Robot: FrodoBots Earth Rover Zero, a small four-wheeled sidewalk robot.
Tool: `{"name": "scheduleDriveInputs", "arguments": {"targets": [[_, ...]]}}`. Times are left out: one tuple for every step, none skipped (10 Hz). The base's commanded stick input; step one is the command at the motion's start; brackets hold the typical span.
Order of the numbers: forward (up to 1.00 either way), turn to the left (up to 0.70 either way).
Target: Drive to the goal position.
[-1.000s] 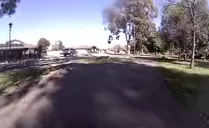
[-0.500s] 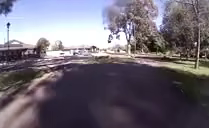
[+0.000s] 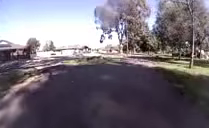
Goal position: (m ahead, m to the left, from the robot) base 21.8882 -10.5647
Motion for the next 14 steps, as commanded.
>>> {"name": "scheduleDriveInputs", "arguments": {"targets": [[0.70,0.00],[0.70,-0.04],[0.70,-0.16],[0.70,-0.28],[0.70,-0.35],[0.70,-0.34],[0.70,-0.34],[0.70,0.00],[0.70,0.00],[0.70,0.00],[0.70,0.00],[0.70,0.00],[0.70,0.00],[0.70,0.00]]}}
